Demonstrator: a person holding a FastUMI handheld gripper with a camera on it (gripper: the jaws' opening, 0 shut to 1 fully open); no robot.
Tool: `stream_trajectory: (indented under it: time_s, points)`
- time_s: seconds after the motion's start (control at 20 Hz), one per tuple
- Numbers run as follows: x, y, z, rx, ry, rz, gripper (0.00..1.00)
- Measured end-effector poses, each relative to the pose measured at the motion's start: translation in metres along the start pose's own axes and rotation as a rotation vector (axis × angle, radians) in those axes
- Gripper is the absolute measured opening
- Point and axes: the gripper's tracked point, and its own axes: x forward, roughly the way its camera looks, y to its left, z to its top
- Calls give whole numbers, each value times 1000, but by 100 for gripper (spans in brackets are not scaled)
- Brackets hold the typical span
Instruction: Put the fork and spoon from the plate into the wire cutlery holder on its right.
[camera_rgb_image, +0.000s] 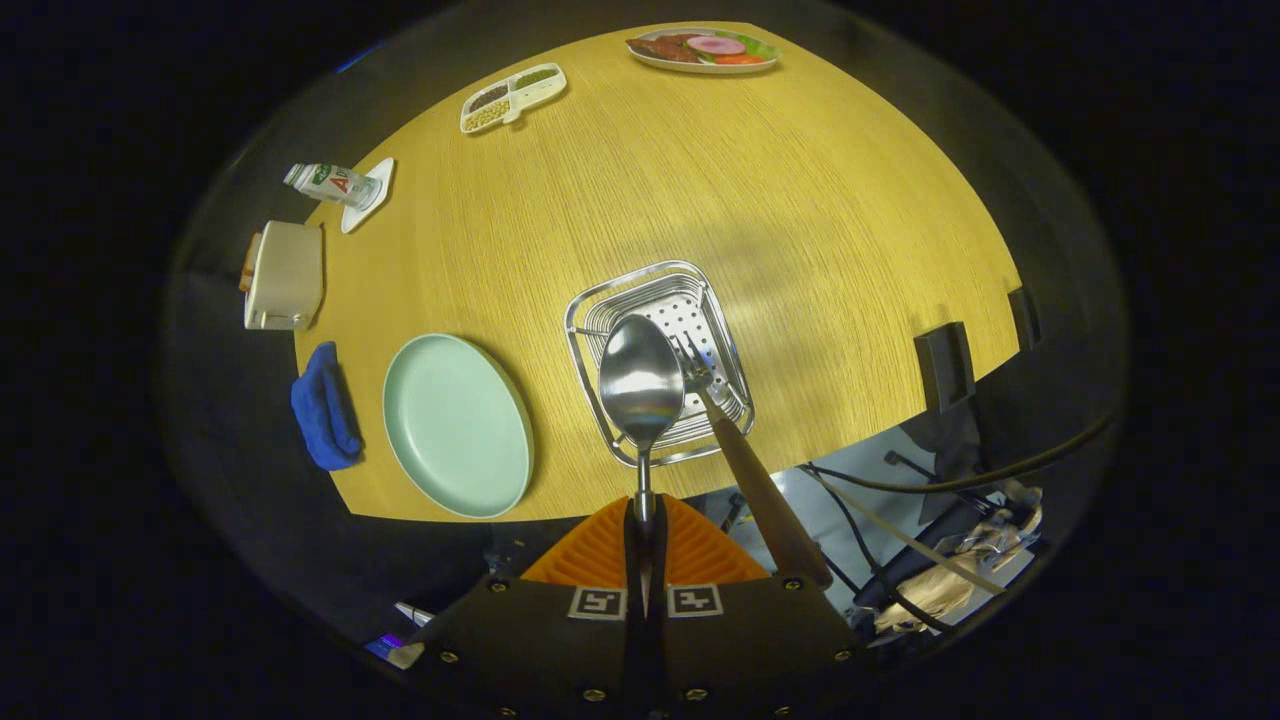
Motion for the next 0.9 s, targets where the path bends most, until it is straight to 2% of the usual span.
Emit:
stream_trajectory:
  time_s: [0.1,0.35,0.5,0.65,0.75,0.9]
  points:
    - [-3,-5,5,-7,-9,-22,3]
    - [-13,-4,20,-3,-65,-20,10]
    - [-18,-4,25,1,-104,-16,10]
    - [-25,-4,28,6,-145,-6,16]
    - [-33,-5,33,4,-189,-12,23]
    - [-48,-6,47,11,-287,-15,25]
